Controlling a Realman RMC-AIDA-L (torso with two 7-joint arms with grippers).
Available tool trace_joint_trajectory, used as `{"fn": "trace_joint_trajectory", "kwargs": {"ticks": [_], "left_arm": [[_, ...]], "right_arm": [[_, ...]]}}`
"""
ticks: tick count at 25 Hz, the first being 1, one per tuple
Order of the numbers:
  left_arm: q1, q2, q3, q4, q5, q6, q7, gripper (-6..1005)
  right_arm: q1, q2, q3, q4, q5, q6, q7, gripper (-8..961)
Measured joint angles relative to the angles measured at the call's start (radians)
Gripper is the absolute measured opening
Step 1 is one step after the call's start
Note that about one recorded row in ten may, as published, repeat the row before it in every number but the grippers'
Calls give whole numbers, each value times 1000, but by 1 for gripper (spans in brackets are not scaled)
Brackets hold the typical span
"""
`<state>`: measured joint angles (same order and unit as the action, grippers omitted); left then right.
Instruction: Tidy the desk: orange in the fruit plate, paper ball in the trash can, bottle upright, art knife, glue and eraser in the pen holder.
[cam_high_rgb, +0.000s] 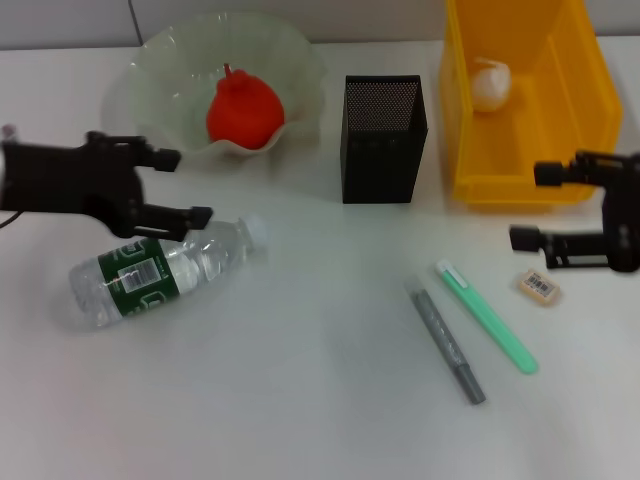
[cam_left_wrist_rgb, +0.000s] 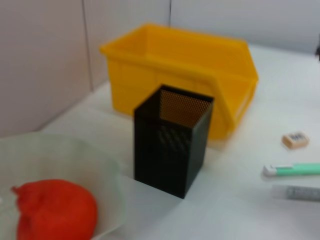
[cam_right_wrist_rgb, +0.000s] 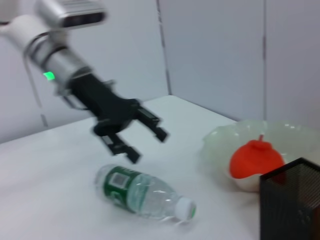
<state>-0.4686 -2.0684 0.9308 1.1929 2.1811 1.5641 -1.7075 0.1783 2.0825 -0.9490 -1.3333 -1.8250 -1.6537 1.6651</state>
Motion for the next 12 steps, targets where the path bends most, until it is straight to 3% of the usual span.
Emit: {"fn": "trace_joint_trajectory", "kwargs": {"ticks": [2, 7, 12], "left_arm": [[-33, 0, 47, 19, 38, -9, -57, 824], [-121, -2, 274, 72, 198, -66, -260, 820], [-170, -7, 487, 63, 326, -170, -412, 817]], "right_arm": [[3, 0, 54, 101, 5, -48, -107, 837], [5, -2, 112, 196, 1, -81, -193, 835], [-2, -4, 120, 226, -16, -88, -194, 835]]}}
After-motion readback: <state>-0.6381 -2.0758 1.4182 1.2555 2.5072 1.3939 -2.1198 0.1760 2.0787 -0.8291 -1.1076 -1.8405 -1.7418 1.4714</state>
